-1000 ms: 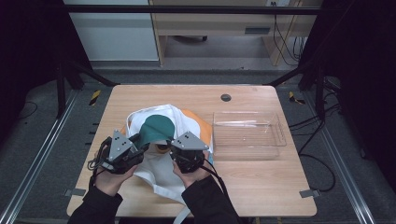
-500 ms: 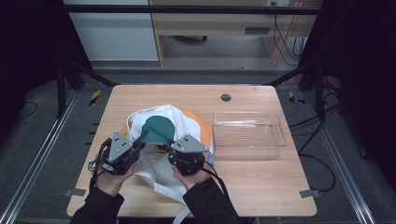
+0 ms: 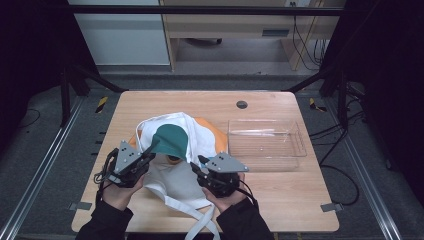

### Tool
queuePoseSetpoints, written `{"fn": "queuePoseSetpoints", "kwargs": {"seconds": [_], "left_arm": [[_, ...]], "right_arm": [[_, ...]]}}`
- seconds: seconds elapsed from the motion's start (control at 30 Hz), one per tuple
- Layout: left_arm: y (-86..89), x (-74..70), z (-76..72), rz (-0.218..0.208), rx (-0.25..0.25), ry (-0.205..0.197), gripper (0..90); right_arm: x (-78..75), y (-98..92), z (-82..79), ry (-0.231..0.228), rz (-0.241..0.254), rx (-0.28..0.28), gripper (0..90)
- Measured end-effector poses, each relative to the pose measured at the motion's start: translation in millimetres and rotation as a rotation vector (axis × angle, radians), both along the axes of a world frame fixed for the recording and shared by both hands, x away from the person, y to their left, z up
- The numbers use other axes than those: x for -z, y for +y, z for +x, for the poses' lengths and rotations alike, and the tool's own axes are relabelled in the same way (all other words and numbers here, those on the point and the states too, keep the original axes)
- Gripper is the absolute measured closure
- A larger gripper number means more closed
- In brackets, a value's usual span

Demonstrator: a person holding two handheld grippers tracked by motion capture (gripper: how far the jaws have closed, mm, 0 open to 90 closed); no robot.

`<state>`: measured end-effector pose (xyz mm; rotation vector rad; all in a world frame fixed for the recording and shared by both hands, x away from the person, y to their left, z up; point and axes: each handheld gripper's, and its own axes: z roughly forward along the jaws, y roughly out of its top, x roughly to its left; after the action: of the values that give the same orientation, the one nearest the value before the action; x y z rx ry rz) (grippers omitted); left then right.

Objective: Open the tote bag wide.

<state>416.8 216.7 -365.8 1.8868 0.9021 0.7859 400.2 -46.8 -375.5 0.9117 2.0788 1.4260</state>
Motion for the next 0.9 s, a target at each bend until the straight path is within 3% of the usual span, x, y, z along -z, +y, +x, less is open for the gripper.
{"fn": "queuePoseSetpoints", "kwargs": {"seconds": [0.17, 0.5, 0.63, 0.77, 0.9], "left_arm": [[0.5, -0.3, 0.1, -0.006, 0.000, 0.000, 87.1], [0.8, 0.0, 0.2, -0.012, 0.003, 0.001, 87.1], [2.1, -0.2, 0.6, -0.017, 0.000, 0.001, 87.1], [2.2, 0.2, 0.4, -0.020, -0.001, 0.002, 87.1], [1.4, 0.2, -0.1, -0.018, 0.000, 0.001, 87.1]], "right_arm": [[14.8, -13.1, -4.3, 0.015, -0.042, 0.012, 69.4], [35.4, -20.3, -8.1, 0.016, -0.047, -0.010, 69.4], [33.0, -21.0, -11.9, 0.004, -0.038, -0.022, 70.4], [28.7, -22.0, -15.7, 0.003, -0.015, -0.045, 77.2], [37.0, -17.8, -15.8, 0.031, -0.047, -0.054, 84.3]]}}
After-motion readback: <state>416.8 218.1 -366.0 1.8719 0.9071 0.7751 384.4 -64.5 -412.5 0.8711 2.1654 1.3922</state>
